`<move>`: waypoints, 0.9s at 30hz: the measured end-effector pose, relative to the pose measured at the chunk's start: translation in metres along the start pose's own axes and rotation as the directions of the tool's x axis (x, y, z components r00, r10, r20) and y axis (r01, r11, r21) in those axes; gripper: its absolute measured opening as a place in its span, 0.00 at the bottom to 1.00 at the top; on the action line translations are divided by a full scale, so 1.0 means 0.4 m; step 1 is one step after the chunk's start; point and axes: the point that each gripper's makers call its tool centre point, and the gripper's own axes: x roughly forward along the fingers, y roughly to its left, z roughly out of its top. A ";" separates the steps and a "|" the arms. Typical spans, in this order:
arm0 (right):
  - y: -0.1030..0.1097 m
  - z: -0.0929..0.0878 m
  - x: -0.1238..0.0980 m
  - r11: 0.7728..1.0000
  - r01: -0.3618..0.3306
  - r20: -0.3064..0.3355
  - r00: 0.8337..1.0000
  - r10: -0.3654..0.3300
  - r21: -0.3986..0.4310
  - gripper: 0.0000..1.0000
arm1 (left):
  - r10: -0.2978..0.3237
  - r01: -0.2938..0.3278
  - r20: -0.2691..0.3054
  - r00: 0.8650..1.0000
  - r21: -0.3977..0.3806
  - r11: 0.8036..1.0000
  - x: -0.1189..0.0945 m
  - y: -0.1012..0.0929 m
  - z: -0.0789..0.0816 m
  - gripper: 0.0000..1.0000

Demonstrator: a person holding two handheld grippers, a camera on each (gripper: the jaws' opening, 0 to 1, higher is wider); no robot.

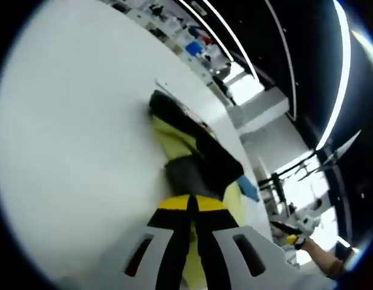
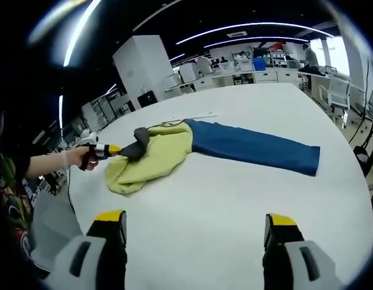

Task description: Fold the garment on the visible template until the final outline fits inside the template.

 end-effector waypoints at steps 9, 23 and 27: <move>0.020 0.013 -0.002 1.000 -0.008 0.007 1.000 0.009 -0.015 0.96 | 0.009 -0.016 0.101 0.995 0.069 0.998 -0.089 0.004 0.080 0.00; 0.093 0.038 0.004 0.999 -0.026 0.035 0.999 0.027 -0.019 0.96 | 0.135 -0.199 0.276 0.952 0.220 0.955 -0.304 0.133 0.232 0.00; 0.129 0.033 0.010 0.999 -0.035 0.035 0.999 0.035 -0.010 0.96 | 0.172 -0.241 0.304 0.937 0.207 0.948 -0.358 0.174 0.253 0.00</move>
